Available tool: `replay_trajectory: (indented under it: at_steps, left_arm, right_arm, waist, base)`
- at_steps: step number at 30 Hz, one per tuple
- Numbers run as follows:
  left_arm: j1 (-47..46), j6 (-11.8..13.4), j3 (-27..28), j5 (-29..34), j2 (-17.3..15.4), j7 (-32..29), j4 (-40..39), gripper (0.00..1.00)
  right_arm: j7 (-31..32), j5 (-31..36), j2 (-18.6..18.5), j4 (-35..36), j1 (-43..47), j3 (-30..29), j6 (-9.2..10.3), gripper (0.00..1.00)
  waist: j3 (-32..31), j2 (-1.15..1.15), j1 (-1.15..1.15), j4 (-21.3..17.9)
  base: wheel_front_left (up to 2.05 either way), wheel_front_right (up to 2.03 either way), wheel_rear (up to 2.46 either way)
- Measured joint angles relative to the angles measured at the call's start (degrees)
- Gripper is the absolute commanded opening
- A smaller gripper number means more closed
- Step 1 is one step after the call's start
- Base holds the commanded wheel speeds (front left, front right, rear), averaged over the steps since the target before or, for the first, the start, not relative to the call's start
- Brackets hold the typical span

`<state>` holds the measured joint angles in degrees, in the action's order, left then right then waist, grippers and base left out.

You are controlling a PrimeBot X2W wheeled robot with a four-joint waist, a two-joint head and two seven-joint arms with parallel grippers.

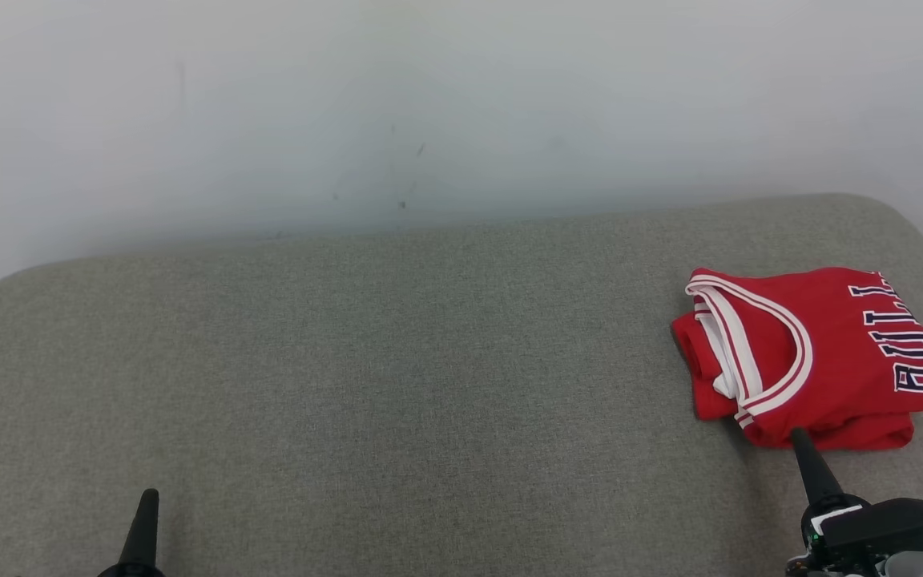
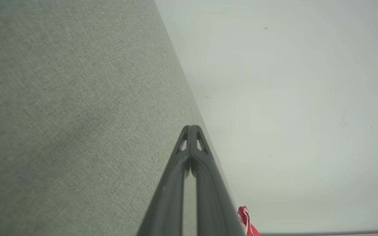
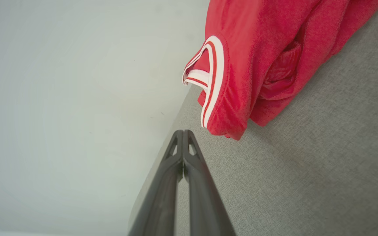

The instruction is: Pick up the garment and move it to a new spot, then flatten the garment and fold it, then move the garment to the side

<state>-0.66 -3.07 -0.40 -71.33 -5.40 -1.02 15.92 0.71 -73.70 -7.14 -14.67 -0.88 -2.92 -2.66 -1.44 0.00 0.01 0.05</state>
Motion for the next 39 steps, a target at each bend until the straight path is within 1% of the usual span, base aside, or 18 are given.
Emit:
replay_trajectory:
  at_steps: [10,16,22,26,29,39]
  left_arm:
    - [-1.3,-1.1,2.0,-7.1,1.1,-2.0,0.3,0.0]
    - [-2.3,-2.5,3.4,-12.3,1.8,-3.3,0.5,0.0]
    - [-3.1,-3.1,4.7,-16.4,2.4,-4.4,1.0,0.0]
    - [-3.7,-3.9,5.4,-19.3,2.9,-5.1,1.0,0.0]
    - [-3.7,-4.0,5.5,-20.0,3.1,-5.4,1.1,0.0]
    - [-4.3,-4.0,5.6,-20.0,3.2,-5.4,1.2,0.0]
  right_arm:
    - [2.0,-6.2,1.6,-0.8,-1.2,-1.7,-1.42,0.0]
    - [3.5,-10.8,2.7,-1.5,-2.4,-2.8,-2.46,0.0]
    - [4.9,-14.6,3.7,-2.0,-3.0,-3.9,-3.41,0.0]
    - [5.5,-16.9,4.3,-2.2,-3.6,-4.5,-3.92,0.0]
    - [5.9,-18.0,4.5,-2.3,-3.8,-4.7,-3.97,0.0]
    - [5.9,-18.0,4.5,-2.3,-4.2,-4.7,-3.97,0.0]
  waist:
    - [0.6,0.0,0.0,0.0]
    - [1.0,0.0,-0.01,0.0]
    - [1.3,0.0,0.0,0.0]
    - [1.5,0.0,0.0,0.0]
    - [1.5,0.0,0.0,0.0]
    - [1.5,0.0,-0.01,0.0]
  base:
    - [0.0,0.0,0.0]
    - [0.0,0.0,0.0]
    - [0.0,0.0,0.0]
    - [0.0,0.0,0.0]
    - [0.0,0.0,0.0]
    - [0.0,0.0,0.0]
